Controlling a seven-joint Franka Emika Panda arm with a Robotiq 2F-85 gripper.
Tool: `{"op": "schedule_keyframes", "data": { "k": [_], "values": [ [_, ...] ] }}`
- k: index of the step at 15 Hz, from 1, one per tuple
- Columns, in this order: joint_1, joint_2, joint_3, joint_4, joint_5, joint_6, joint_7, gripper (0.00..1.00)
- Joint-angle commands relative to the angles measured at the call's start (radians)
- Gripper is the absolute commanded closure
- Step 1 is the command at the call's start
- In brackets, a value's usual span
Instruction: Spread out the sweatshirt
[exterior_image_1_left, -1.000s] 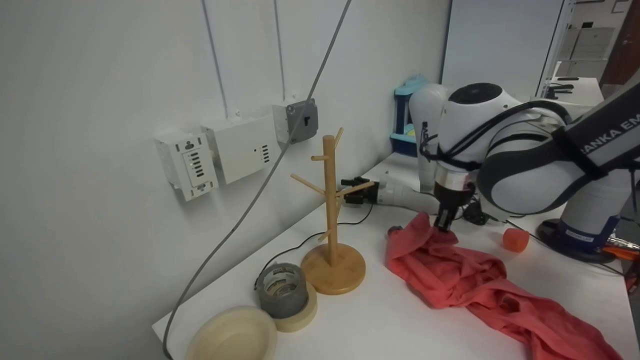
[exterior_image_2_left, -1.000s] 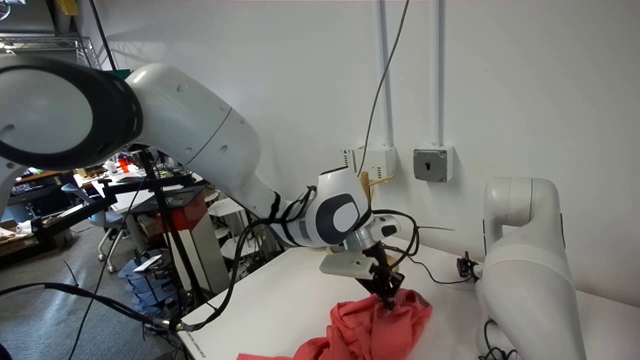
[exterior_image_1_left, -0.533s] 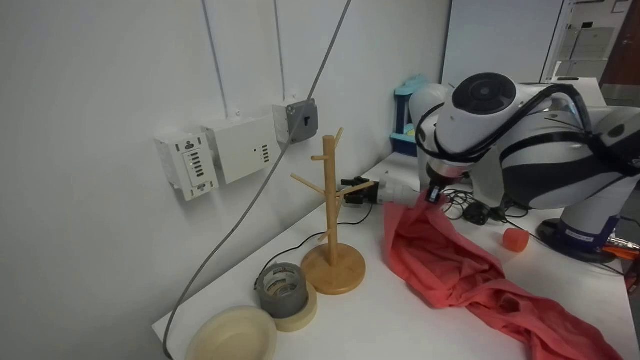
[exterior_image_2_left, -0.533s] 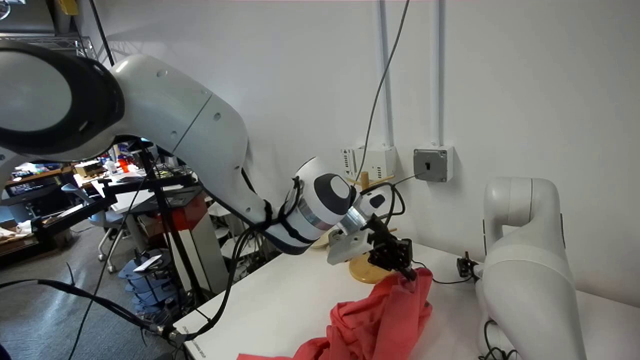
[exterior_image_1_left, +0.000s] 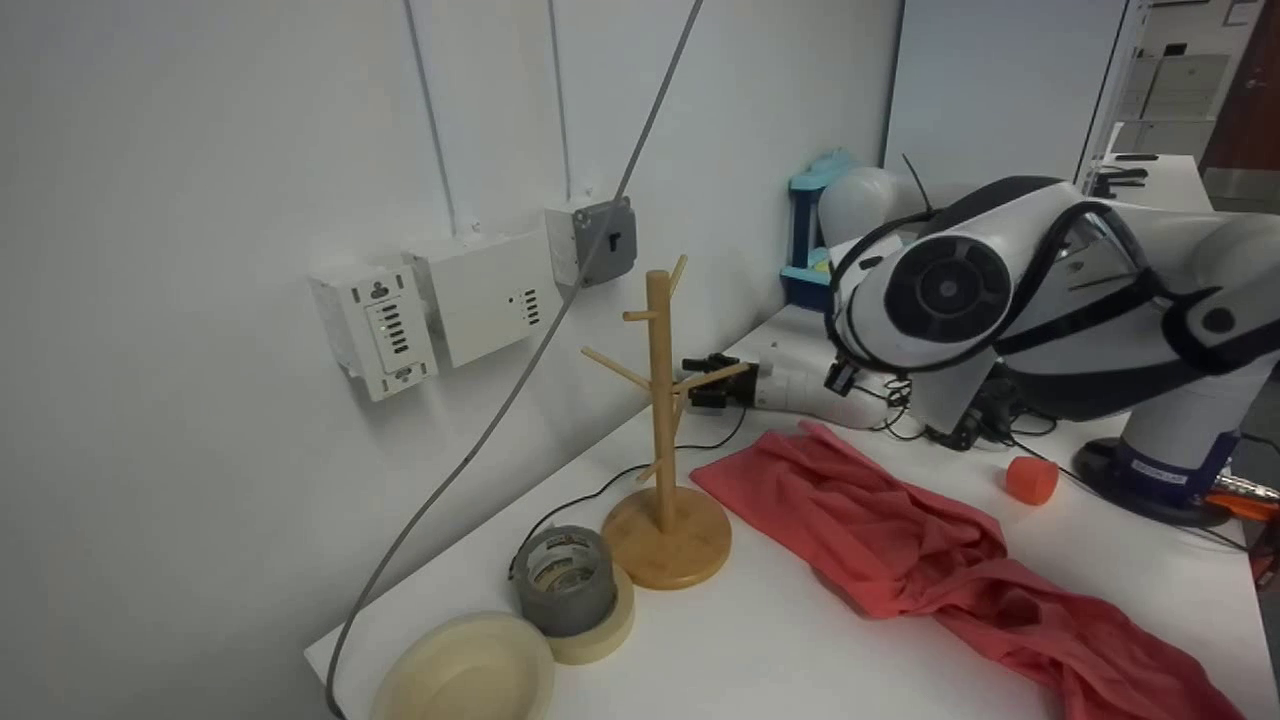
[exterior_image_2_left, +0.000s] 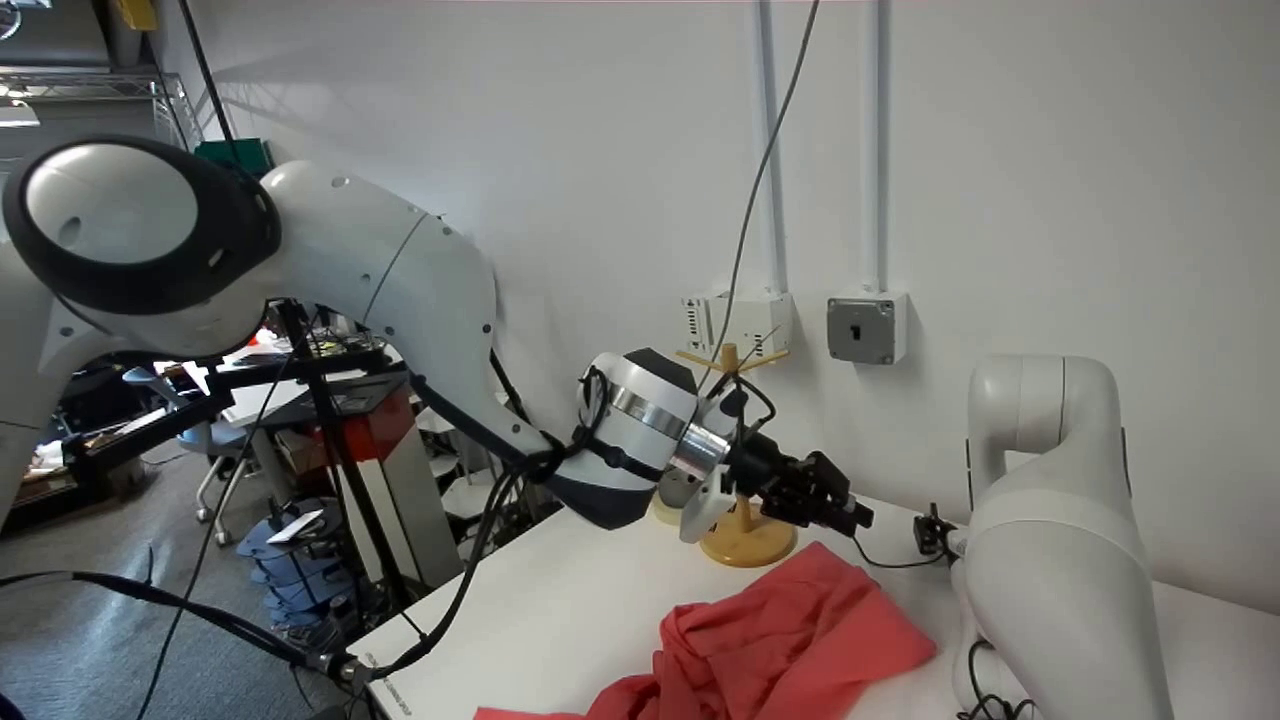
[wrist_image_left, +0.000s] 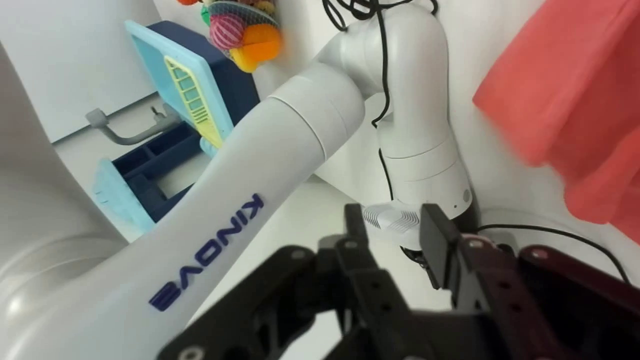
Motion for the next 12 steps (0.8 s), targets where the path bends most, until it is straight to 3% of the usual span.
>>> {"op": "schedule_keyframes", "data": {
  "k": [1, 5, 8, 12],
  "values": [
    [-0.041, 0.02, 0.078, 0.037, -0.18, -0.141, 0.199, 0.34],
    [-0.24, -0.072, 0.36, -0.028, -0.101, -0.27, 0.069, 0.04],
    [-0.378, -0.139, 0.51, -0.082, 0.028, -0.274, -0.053, 0.0],
    [-0.505, -0.221, 0.611, -0.15, 0.291, -0.273, -0.27, 0.0]
  ]
}}
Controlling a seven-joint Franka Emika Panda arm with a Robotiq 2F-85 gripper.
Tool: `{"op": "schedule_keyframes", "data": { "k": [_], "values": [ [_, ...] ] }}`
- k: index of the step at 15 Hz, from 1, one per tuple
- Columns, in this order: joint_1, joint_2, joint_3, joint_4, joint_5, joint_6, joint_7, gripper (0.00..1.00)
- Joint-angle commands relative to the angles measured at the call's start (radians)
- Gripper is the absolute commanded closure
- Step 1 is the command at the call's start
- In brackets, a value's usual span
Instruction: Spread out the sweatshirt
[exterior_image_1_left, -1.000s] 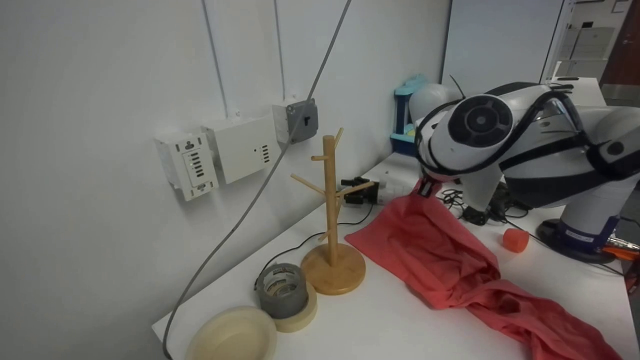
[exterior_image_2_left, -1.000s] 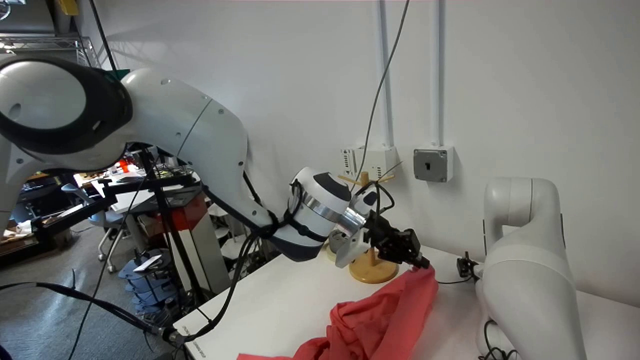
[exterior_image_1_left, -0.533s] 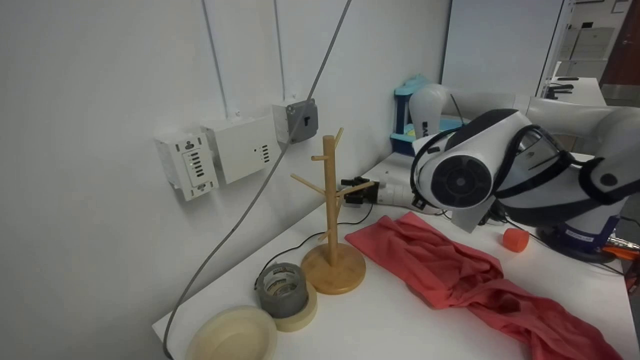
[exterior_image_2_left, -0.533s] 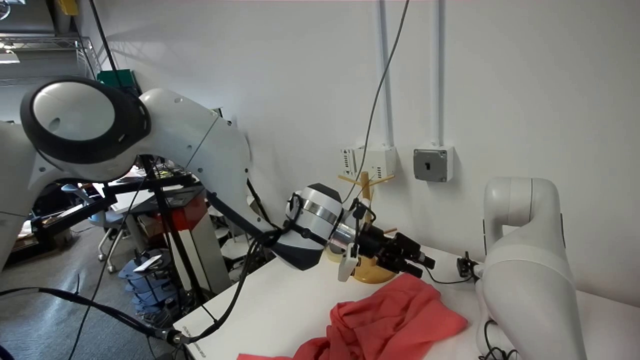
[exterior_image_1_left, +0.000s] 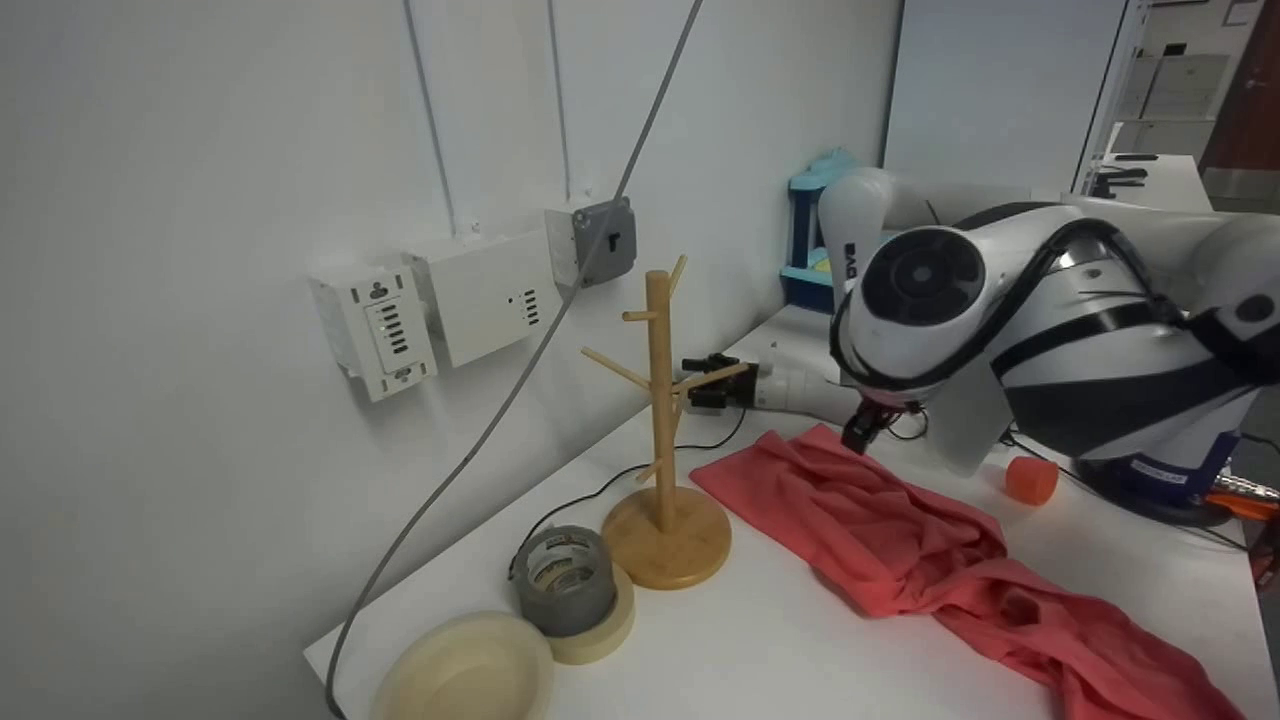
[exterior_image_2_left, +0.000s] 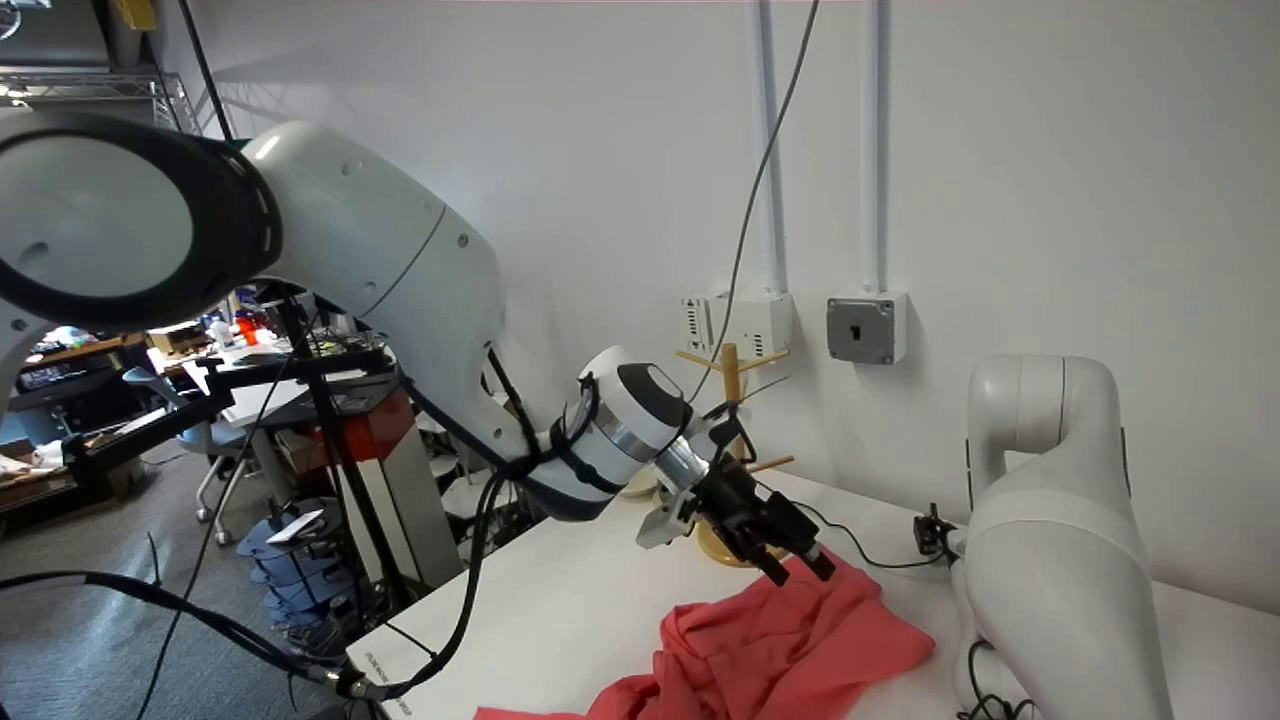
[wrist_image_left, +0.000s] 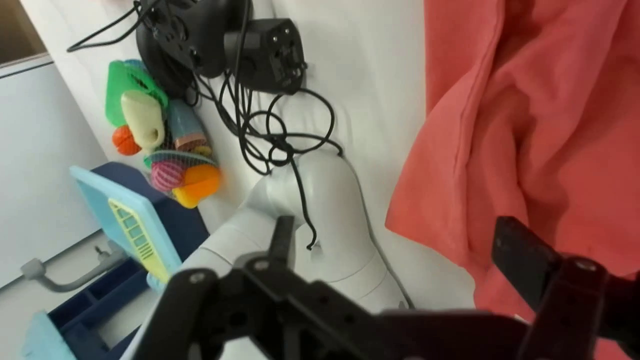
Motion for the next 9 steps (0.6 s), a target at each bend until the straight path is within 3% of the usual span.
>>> {"op": "schedule_keyframes", "data": {
  "k": [1, 9],
  "values": [
    [-0.109, -0.115, 0.087, -0.101, 0.232, -0.013, -0.204, 0.0],
    [-0.131, -0.25, 0.074, -0.248, 0.777, -0.101, -0.474, 0.0]
  ]
}}
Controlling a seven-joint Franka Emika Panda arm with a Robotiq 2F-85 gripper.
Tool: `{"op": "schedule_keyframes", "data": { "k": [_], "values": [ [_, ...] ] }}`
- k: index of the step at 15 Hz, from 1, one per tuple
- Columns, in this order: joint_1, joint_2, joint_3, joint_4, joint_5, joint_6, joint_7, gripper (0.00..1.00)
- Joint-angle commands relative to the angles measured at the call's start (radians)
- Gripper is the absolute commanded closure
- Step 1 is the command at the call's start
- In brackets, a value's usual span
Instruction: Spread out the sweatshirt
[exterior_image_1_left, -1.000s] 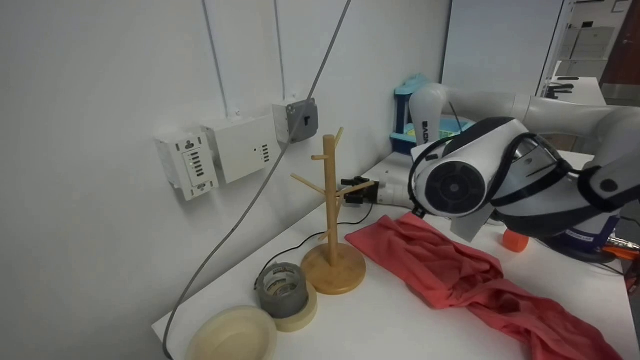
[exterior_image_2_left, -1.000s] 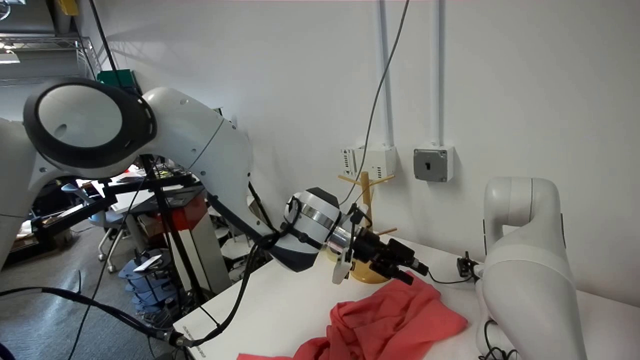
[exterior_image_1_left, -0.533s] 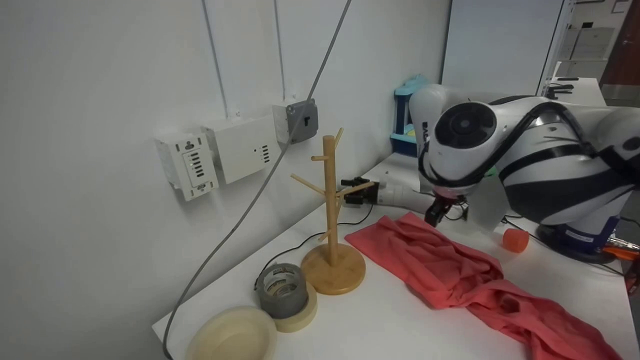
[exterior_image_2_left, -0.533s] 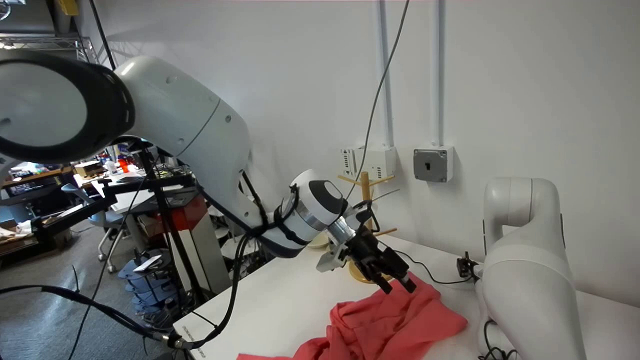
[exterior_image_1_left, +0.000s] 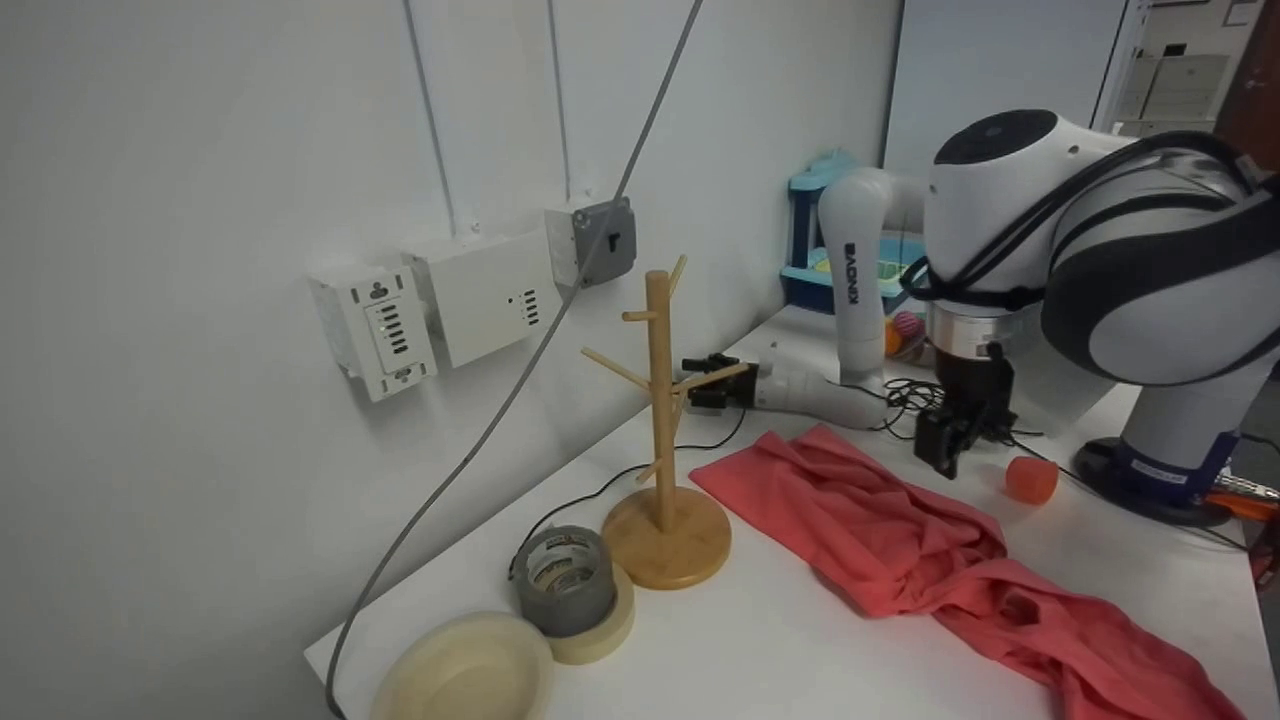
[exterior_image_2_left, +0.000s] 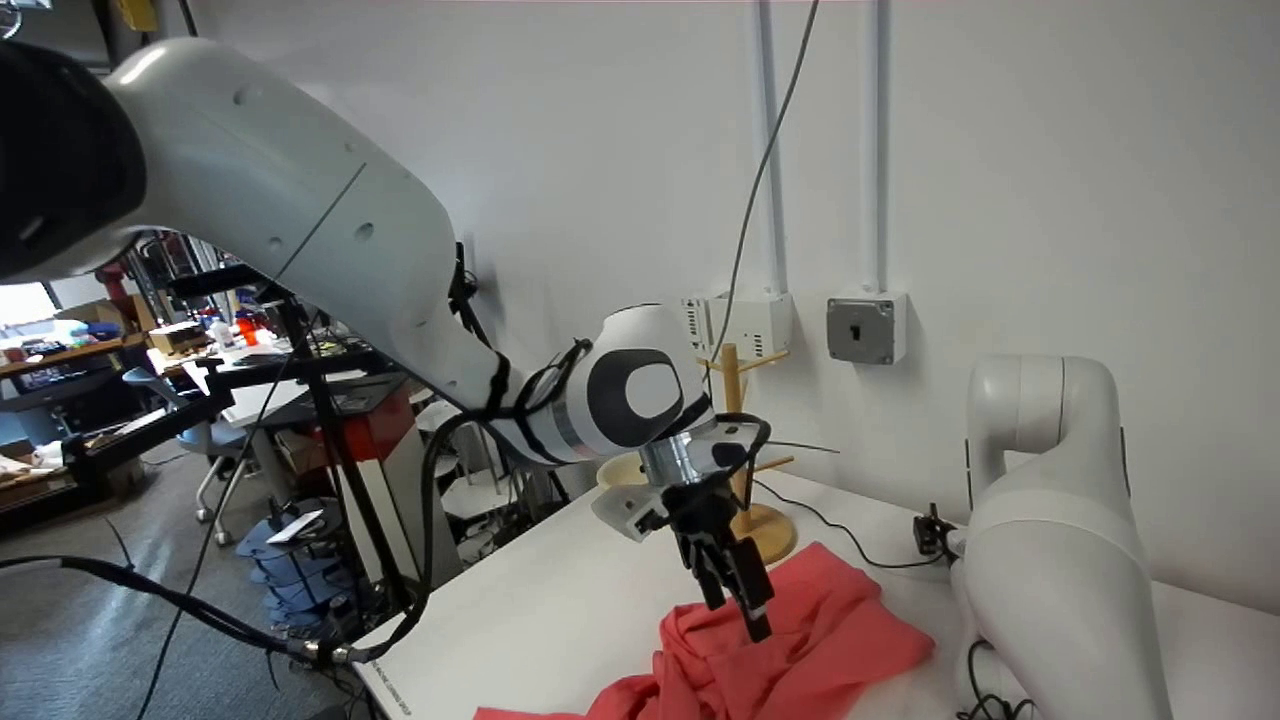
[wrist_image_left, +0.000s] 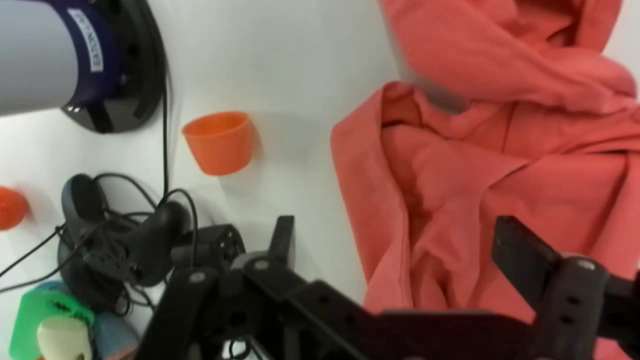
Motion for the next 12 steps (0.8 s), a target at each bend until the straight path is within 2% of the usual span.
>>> {"op": "schedule_keyframes", "data": {
  "k": [1, 7, 12],
  "values": [
    [-0.013, -0.078, 0.005, -0.093, 0.177, -0.021, -0.102, 0.0],
    [-0.02, -0.07, 0.003, -0.186, 0.289, 0.04, -0.236, 0.0],
    [-0.023, -0.061, -0.002, -0.27, 0.268, 0.17, -0.34, 0.0]
  ]
}}
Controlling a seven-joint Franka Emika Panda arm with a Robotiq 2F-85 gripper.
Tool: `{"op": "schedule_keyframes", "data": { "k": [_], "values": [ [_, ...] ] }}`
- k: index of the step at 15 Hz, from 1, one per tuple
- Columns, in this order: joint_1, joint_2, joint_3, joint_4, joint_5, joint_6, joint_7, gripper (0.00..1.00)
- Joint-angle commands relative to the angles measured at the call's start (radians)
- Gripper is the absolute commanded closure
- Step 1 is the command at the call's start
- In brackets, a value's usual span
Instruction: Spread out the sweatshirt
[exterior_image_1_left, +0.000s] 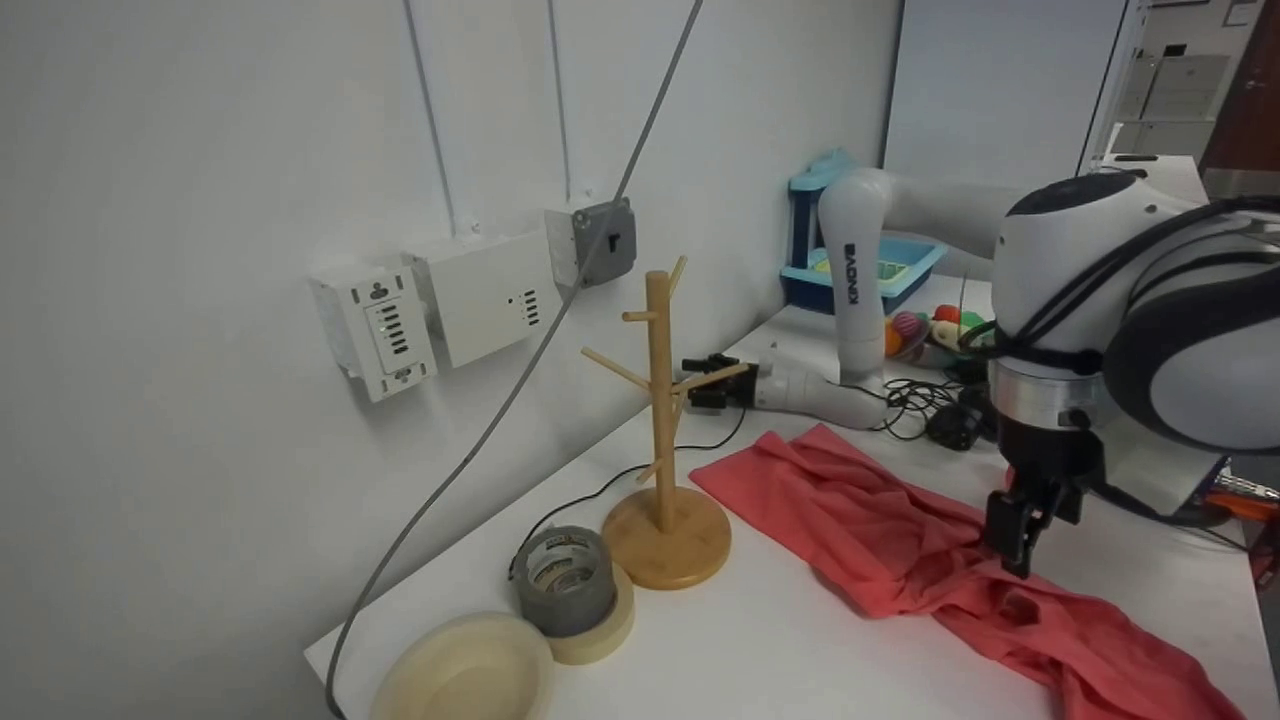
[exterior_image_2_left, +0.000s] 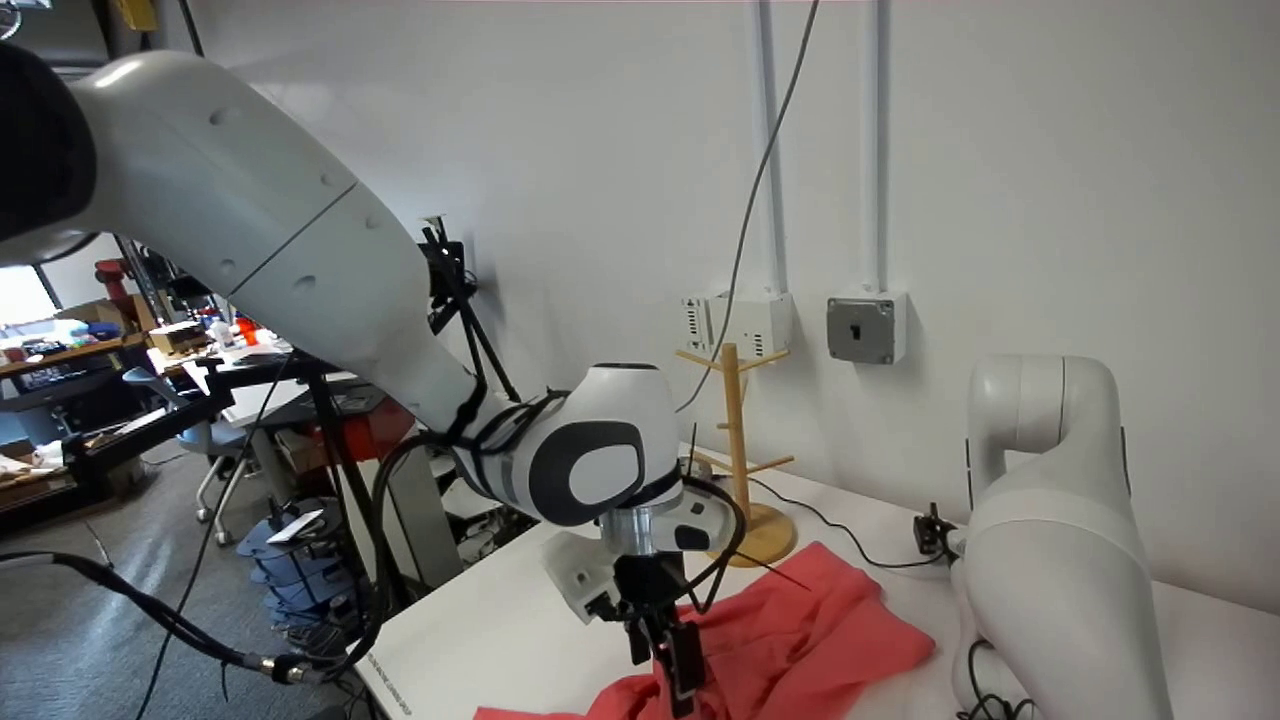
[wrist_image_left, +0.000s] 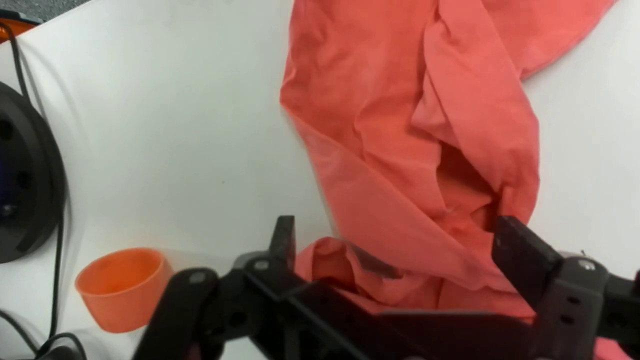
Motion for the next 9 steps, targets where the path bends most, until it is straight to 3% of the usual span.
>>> {"op": "schedule_keyframes", "data": {
  "k": [1, 4, 9],
  "values": [
    [-0.026, -0.008, 0.004, -0.062, 0.015, 0.095, -0.141, 0.0],
    [-0.051, 0.012, 0.016, -0.064, 0.032, 0.112, -0.273, 0.01],
    [-0.085, 0.074, 0.03, 0.006, 0.065, 0.094, -0.406, 0.12]
  ]
}}
